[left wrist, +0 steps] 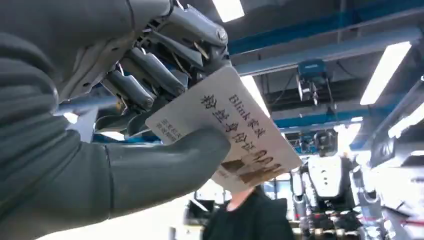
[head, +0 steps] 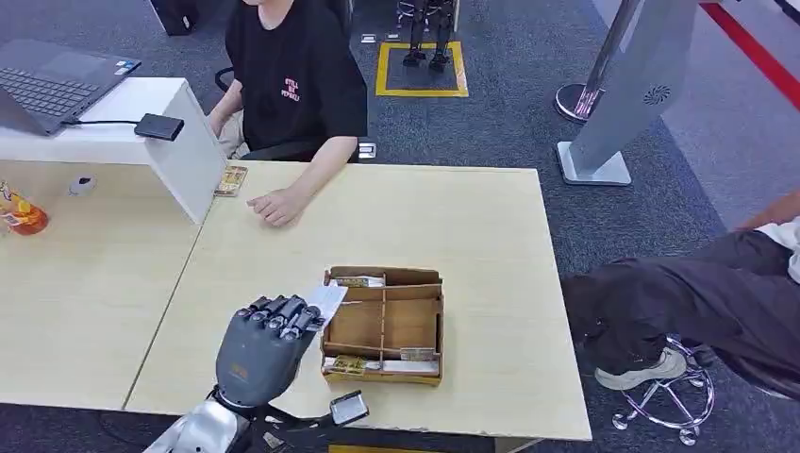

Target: Pass the card to the sensor for recognition and then transmit it.

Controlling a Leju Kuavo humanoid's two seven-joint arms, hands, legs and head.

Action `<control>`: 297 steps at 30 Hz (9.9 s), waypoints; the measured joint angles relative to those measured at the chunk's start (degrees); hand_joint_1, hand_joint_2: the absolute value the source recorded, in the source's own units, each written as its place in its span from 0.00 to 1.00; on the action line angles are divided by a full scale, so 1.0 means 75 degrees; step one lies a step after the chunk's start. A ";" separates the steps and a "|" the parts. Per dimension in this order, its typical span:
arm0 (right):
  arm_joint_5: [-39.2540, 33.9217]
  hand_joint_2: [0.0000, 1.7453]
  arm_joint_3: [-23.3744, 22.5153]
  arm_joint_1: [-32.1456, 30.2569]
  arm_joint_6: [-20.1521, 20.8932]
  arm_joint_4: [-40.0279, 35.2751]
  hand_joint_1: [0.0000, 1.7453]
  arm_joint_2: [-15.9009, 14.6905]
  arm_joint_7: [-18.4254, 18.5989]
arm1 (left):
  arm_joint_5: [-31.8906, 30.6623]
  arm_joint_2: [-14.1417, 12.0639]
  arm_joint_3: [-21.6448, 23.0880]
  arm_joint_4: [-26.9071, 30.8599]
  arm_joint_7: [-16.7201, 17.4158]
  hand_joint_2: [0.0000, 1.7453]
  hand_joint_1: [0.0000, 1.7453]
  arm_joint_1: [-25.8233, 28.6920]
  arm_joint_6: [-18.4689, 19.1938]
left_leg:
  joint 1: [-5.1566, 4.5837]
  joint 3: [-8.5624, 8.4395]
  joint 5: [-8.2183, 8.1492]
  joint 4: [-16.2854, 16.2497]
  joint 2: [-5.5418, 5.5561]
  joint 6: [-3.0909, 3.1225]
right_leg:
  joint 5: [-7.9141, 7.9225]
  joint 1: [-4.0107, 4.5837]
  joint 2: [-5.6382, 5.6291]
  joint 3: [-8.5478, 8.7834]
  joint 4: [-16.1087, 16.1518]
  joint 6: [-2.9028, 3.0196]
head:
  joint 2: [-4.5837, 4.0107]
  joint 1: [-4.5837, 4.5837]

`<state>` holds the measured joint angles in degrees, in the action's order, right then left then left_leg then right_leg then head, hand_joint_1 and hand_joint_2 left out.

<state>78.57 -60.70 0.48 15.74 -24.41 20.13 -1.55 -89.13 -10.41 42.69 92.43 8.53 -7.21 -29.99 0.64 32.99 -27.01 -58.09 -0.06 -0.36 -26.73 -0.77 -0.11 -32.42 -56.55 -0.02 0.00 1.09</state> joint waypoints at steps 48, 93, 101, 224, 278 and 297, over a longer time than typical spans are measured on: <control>-0.0233 0.00 0.1472 0.0039 -0.0277 0.0376 0.00 -0.0149 0.0341 | 0.1374 0.3615 -0.4615 -0.2670 -0.0942 1.00 1.00 -0.2571 0.1500 | 0.0007 0.0001 0.0003 -0.0003 0.0003 0.0001 | 0.0002 0.0007 0.0003 0.0002 -0.0008 0.0002 | 0.0000 -0.0006; -0.0591 0.00 0.1405 -0.0088 0.0309 -0.0134 0.00 -0.0117 0.0583 | 0.9582 0.3916 -0.5410 -0.1216 -0.1991 0.00 0.00 -0.1754 0.4434 | 0.0010 0.0006 0.0001 -0.0002 0.0004 -0.0003 | 0.0000 0.0006 0.0008 -0.0002 -0.0010 0.0002 | 0.0000 0.0000; -0.0999 0.00 0.1408 -0.0276 0.0463 -0.0626 0.00 -0.0038 0.0717 | 1.3522 0.3542 -0.4469 0.0232 -0.2539 0.00 0.00 -0.0064 0.5682 | 0.0007 0.0005 -0.0008 0.0000 0.0000 0.0000 | -0.0012 0.0006 0.0000 -0.0003 -0.0007 -0.0004 | 0.0000 0.0003; -0.0434 0.00 0.0417 -0.0335 0.0379 -0.0664 0.00 0.0003 0.0172 | -0.0094 -0.0069 0.1578 -0.1440 0.1220 1.00 0.84 0.0257 0.1926 | 0.0008 0.0004 -0.0012 0.0004 0.0002 0.0007 | -0.0014 0.0008 0.0003 -0.0002 -0.0006 -0.0002 | 0.0000 0.0003; 0.0236 0.00 -0.0003 -0.0227 0.0423 -0.0574 0.00 0.0003 -0.0003 | -0.0096 -0.0579 0.2175 0.0151 0.2316 1.00 1.00 -0.1499 0.1903 | 0.0009 0.0000 -0.0001 0.0003 0.0004 -0.0002 | -0.0006 0.0008 0.0003 -0.0001 -0.0009 0.0004 | 0.0000 0.0003; 0.0504 0.00 -0.0050 -0.0042 0.0146 -0.0056 0.00 -0.0140 -0.0061 | -0.0094 -0.0232 0.1973 0.0828 0.1525 1.00 1.00 -0.2187 0.2130 | 0.0008 0.0002 -0.0001 0.0004 0.0003 -0.0002 | -0.0007 0.0007 0.0001 -0.0002 -0.0009 0.0005 | 0.0000 0.0003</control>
<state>82.36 -61.07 0.16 16.83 -24.83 19.08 -2.01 -89.83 -12.16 57.49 98.64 19.96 -23.61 -14.01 0.70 33.01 -27.02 -58.06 -0.04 -0.38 -26.78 -0.71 -0.10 -32.43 -56.62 0.01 0.00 1.11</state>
